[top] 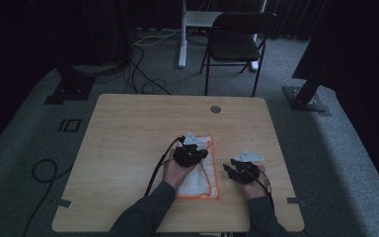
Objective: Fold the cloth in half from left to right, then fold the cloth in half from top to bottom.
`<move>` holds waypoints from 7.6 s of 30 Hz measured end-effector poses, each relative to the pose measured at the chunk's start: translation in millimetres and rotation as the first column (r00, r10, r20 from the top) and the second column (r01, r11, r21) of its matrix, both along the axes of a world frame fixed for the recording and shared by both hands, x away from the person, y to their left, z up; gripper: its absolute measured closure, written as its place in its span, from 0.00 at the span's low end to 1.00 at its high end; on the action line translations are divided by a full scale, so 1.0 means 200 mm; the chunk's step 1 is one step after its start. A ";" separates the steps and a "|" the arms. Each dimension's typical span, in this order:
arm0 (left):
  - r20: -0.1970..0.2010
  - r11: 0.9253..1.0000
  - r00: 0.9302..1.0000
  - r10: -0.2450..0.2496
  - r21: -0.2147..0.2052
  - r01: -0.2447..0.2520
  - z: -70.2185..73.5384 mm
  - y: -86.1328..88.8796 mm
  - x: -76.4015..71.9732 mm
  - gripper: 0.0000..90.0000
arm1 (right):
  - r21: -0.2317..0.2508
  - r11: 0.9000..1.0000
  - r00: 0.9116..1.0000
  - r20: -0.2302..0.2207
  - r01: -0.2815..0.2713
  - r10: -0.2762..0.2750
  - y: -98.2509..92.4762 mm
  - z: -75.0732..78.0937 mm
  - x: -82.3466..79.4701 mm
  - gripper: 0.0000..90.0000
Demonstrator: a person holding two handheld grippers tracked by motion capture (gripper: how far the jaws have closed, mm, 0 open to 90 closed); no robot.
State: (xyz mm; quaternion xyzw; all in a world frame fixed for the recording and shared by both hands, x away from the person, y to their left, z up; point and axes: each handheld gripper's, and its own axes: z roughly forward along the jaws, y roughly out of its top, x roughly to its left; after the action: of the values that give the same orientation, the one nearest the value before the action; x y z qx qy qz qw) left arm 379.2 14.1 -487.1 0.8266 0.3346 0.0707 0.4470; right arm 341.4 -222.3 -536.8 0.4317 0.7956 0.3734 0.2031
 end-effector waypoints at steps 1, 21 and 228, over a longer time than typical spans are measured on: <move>-0.006 1.000 1.000 -0.004 0.004 0.004 -0.01 -0.02 0.01 0.98 | -0.001 1.000 1.000 0.000 0.000 0.000 0.00 0.00 0.00 0.66; 0.032 0.998 0.999 0.020 0.053 -0.021 -0.03 0.11 -0.04 0.78 | -0.005 1.000 0.999 0.031 -0.024 0.024 0.09 0.06 0.03 0.75; -0.012 0.968 0.968 0.251 0.034 -0.251 -0.07 0.38 0.30 0.97 | 0.113 0.988 0.994 -0.002 0.110 -0.110 0.32 0.15 0.43 0.94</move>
State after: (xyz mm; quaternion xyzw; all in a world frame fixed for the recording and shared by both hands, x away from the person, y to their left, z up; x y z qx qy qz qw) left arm 439.2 89.6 -501.6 0.7852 0.4389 0.1252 0.4185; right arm 428.4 -159.0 -507.3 0.4849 0.7478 0.4068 0.2004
